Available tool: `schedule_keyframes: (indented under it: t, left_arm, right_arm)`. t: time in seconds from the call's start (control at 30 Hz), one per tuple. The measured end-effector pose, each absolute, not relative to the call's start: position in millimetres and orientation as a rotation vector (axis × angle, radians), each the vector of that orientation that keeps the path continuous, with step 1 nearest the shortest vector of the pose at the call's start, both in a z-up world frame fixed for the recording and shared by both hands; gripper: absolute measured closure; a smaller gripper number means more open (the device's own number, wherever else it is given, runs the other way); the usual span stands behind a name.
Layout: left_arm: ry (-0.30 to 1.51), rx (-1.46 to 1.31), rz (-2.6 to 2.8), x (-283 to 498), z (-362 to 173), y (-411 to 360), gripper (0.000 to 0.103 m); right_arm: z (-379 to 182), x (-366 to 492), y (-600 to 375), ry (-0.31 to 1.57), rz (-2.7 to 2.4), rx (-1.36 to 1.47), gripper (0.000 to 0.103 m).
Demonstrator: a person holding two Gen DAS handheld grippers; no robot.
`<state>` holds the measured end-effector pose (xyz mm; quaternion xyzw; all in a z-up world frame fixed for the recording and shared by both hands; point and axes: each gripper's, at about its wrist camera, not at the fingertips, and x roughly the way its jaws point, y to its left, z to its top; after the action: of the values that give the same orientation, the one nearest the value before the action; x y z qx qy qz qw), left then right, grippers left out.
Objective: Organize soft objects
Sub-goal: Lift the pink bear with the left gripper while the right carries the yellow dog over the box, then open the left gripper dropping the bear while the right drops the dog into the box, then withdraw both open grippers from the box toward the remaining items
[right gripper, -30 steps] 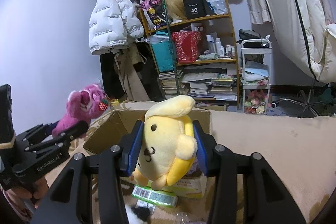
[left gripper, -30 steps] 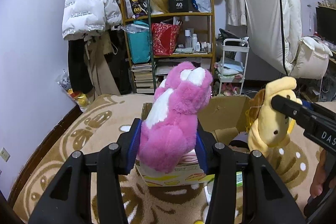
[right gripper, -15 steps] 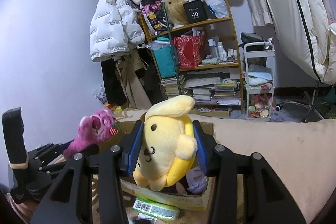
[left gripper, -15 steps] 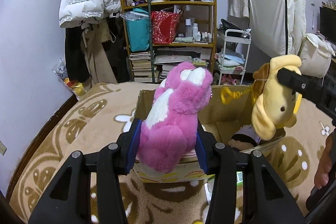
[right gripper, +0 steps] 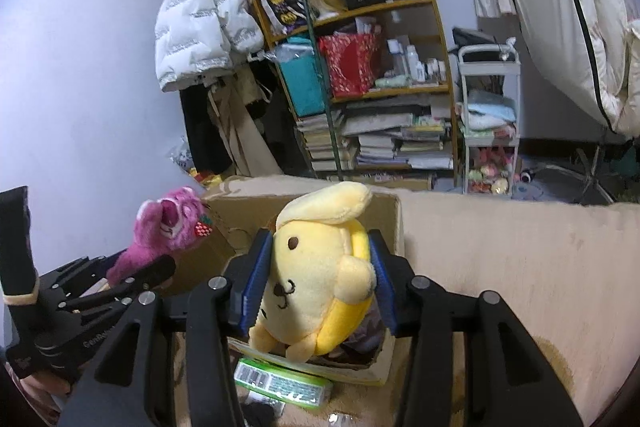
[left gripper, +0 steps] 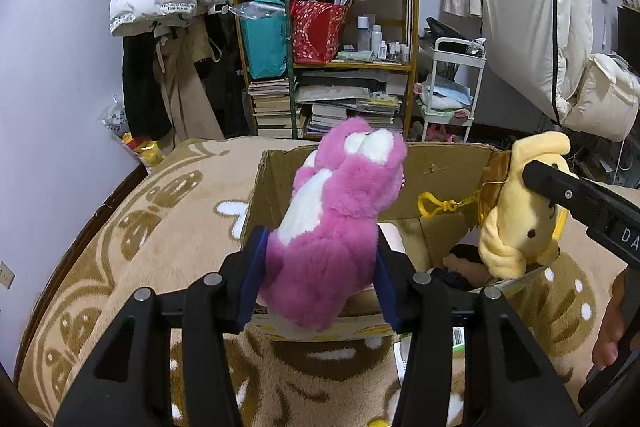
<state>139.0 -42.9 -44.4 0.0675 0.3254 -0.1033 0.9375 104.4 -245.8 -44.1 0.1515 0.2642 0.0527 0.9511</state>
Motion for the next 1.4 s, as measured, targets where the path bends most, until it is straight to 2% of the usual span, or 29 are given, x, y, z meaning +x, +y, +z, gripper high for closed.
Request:
schedule_keyframes:
  t: [0.13,0.4,0.47,0.63,0.77,0.9,0.97,1.07,1.27,1.4]
  left_arm:
    - [0.673,0.136,-0.196,140.5,-47.2,-41.2,0.052]
    - [0.677,0.140,-0.157,135.0,-49.2,-36.5,0.044]
    - [0.676,0.138,-0.156,133.4,-48.3,-35.9,0.036]
    - [0.668,0.134,-0.145,127.9,-45.6,-33.2,0.023]
    - [0.661,0.126,-0.133,122.2,-42.9,-29.0,0.019]
    - [0.660,0.114,-0.128,115.0,-38.5,-23.9,0.015]
    - [0.652,0.112,-0.114,110.5,-34.8,-22.1,0.014]
    - [0.647,0.102,-0.106,103.7,-29.8,-19.4,0.007]
    - [0.641,0.104,-0.114,87.5,-22.0,-16.0,0.006]
    - [0.637,0.106,-0.144,74.5,-15.4,-16.2,0.005]
  right_arm:
    - [-52.1,107.8,-252.3,0.563,0.105,0.346,0.049]
    - [-56.8,106.7,-250.0,0.599,0.092,0.337,0.047]
    - [-56.5,106.0,-249.9,0.604,0.100,0.336,0.043]
    - [-53.6,100.7,-249.4,0.595,0.122,0.338,0.041]
    - [-48.8,92.9,-247.2,0.571,0.126,0.332,0.029]
    - [-44.0,85.1,-245.8,0.565,0.132,0.325,0.026]
    - [-41.2,80.0,-244.8,0.557,0.133,0.320,0.016]
    - [-36.7,72.4,-243.8,0.542,0.139,0.315,0.014]
    - [-27.7,55.3,-238.4,0.524,0.142,0.306,0.001]
    - [-20.9,44.4,-234.2,0.526,0.134,0.287,0.001]
